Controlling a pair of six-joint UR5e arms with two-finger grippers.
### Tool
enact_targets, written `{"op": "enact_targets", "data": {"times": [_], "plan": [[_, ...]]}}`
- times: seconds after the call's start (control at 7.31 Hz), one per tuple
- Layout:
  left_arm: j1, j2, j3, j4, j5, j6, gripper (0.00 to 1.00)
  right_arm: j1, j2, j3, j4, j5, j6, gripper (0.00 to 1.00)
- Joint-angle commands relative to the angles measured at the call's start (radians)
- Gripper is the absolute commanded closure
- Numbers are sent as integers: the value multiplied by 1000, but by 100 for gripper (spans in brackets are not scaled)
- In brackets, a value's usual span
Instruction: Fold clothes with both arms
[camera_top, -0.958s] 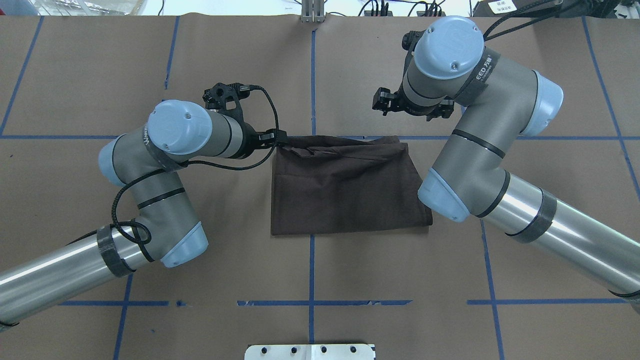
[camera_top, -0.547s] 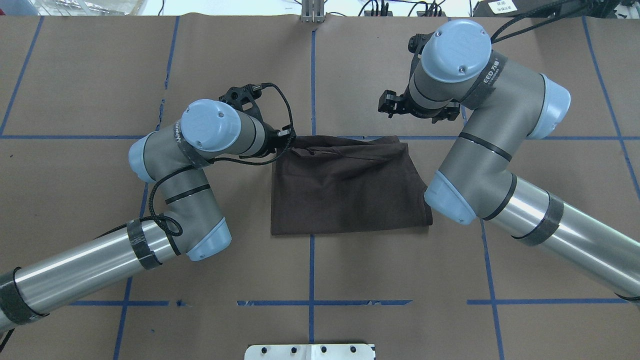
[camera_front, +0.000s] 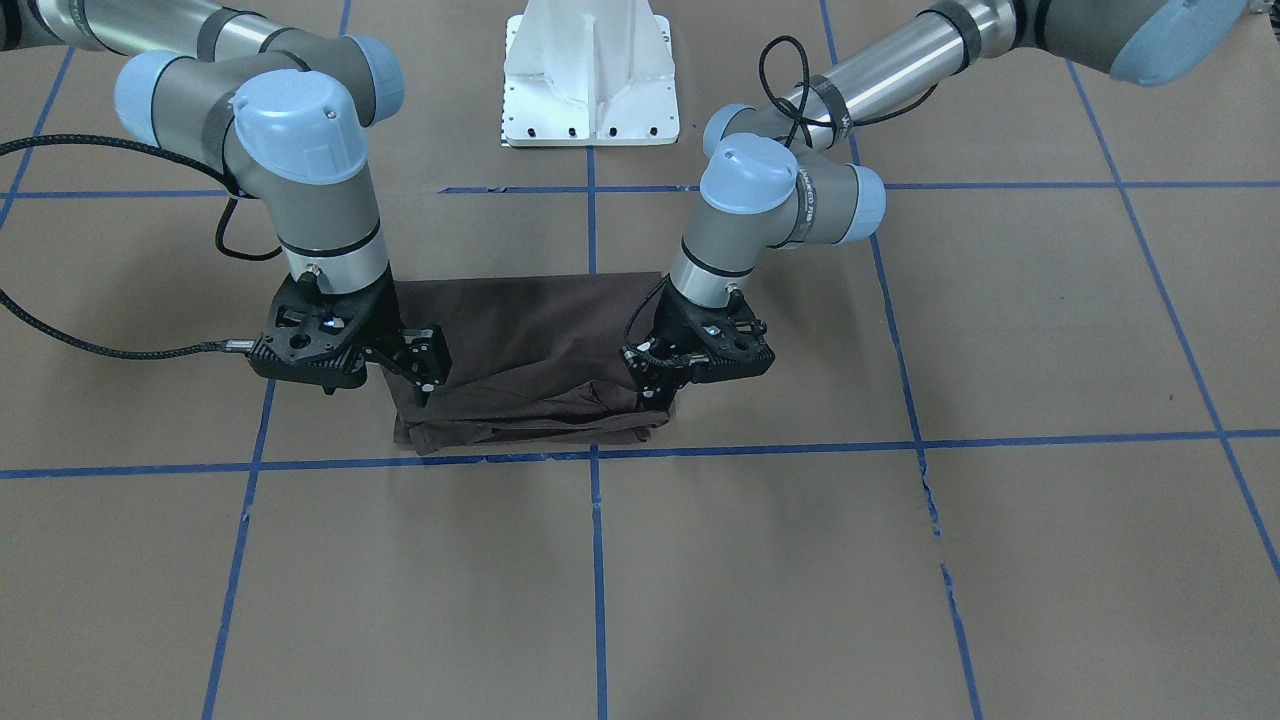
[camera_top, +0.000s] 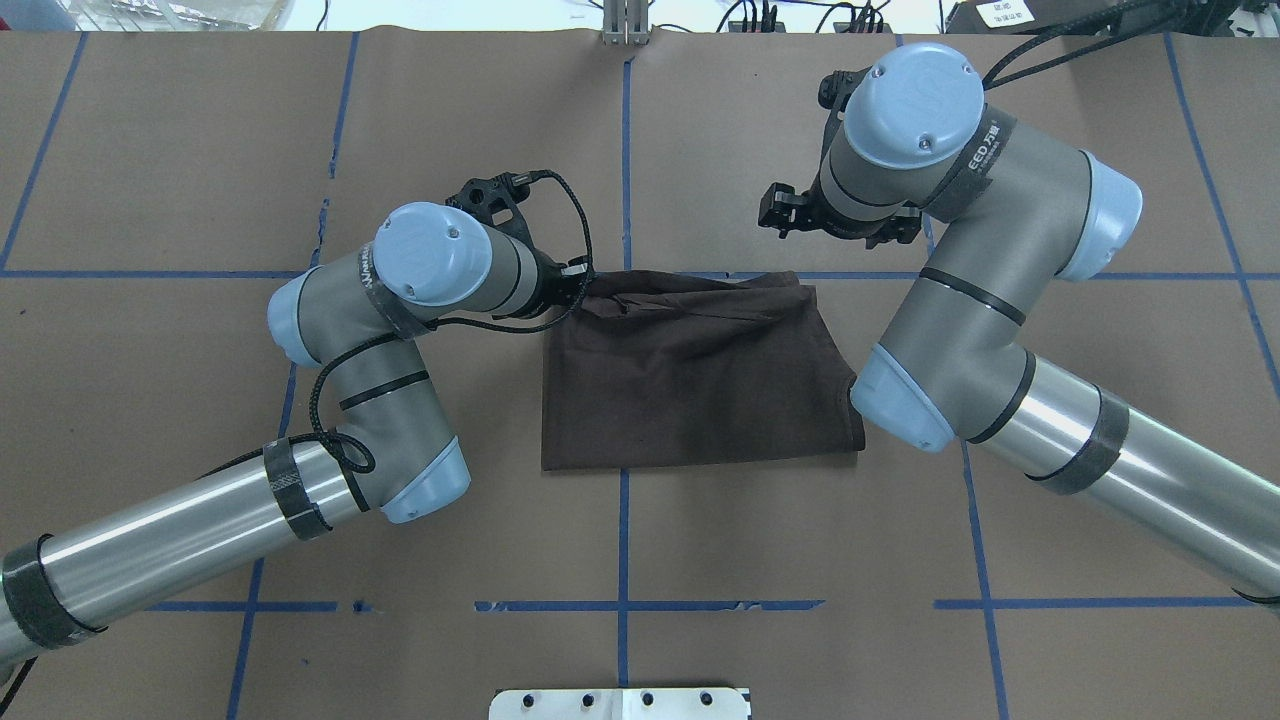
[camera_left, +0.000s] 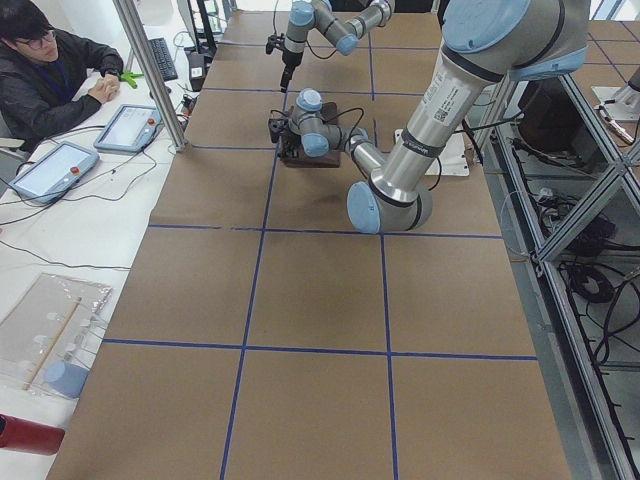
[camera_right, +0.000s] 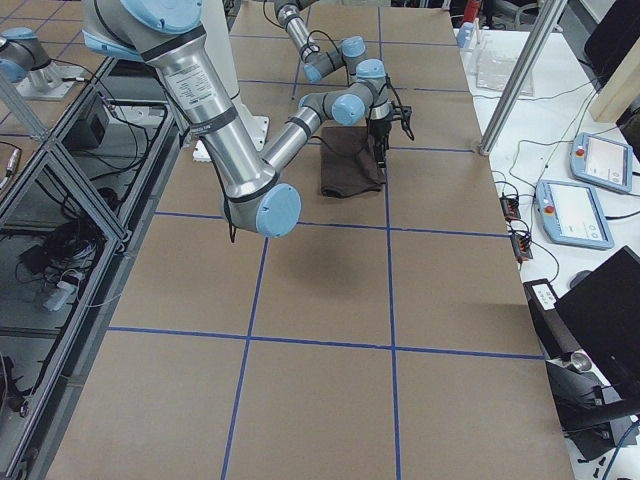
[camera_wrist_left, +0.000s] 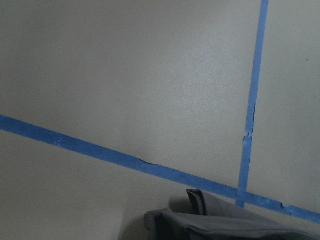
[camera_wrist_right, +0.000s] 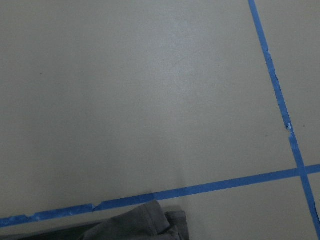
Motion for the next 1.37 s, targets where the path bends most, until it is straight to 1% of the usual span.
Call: {"op": "enact_targets", "data": {"times": [0.0,0.14,0.27,0.41,0.55,0.68,0.82,0.96,1.09,1.23], "plan": [[-45,-1,33,0,1,60,100,-1,-2,5,1,0,1,0],[-73,1,63,0,1,100,100,-1,-2,7,1,1,1,0],[-84,1,70,0,0,103,100,-2,-2,7,1,1,1,0],[-89,2,70,-2,0,131,65,-2,-2,7,1,5,1,0],[-92,5,64,1,-2,257,1,-2,-2,8,1,6,1,0],[-114,11,48,6,-11,299,0,-1,-2,10,1,12,0,0],[-130,49,-15,13,-20,371,0,1,-15,39,-2,32,0,0],[-159,153,-132,29,-58,481,0,17,-64,87,-11,69,-38,0],[-202,242,-263,94,-101,611,0,77,-139,146,-16,134,-166,0],[-229,339,-401,165,-118,713,0,141,-222,195,-29,184,-292,0]]}}
